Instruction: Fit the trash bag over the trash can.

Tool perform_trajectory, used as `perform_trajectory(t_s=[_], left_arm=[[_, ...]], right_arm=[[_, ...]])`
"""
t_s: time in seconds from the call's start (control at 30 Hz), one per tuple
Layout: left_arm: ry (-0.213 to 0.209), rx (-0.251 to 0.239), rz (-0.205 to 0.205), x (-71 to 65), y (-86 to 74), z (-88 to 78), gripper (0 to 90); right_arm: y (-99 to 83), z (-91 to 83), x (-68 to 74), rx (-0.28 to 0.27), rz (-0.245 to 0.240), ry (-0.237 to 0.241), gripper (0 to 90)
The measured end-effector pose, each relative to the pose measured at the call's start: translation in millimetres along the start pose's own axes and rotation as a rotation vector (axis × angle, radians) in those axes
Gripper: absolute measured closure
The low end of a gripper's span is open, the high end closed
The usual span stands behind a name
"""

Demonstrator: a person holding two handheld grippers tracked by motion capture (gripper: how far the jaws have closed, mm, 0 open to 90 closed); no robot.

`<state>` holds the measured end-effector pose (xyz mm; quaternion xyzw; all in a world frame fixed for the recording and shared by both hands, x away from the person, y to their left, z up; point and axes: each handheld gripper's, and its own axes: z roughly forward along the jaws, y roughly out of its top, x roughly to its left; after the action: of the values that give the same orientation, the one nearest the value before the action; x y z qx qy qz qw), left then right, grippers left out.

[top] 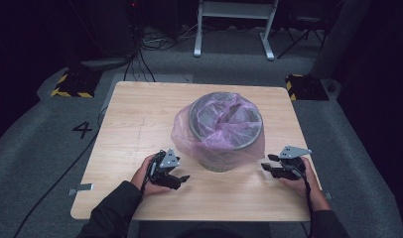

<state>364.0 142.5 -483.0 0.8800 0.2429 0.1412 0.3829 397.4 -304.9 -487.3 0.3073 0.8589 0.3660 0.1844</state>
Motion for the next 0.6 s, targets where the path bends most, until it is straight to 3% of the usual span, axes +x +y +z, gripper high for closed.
perform_trajectory(t_s=[0.1, 0.17, 0.3, 0.47, 0.6], left_arm=[[0.049, 0.023, -0.017, 2.5, -9.1, -5.3, 20.8], [0.046, 0.03, -0.019, 4.9, -16.2, -9.8, 20.4], [0.106, 0.054, -0.036, 8.7, -26.9, -16.9, 19.3], [0.122, 0.085, -0.065, 13.9, -38.5, -21.0, 20.9], [0.127, 0.077, -0.098, 17.6, -43.7, -24.4, 20.6]], right_arm=[[-2.7, -4.7, -2.3, -0.004, 0.016, 0.029, 32.8], [-4.1, -7.5, -3.0, -0.013, 0.029, 0.024, 26.1], [-6.8, -15.4, -5.2, -0.045, 0.058, 0.037, 23.3], [-8.3, -24.6, -6.2, -0.078, 0.093, 0.041, 21.4], [-8.0, -29.3, -3.5, -0.089, 0.099, 0.024, 20.7]])
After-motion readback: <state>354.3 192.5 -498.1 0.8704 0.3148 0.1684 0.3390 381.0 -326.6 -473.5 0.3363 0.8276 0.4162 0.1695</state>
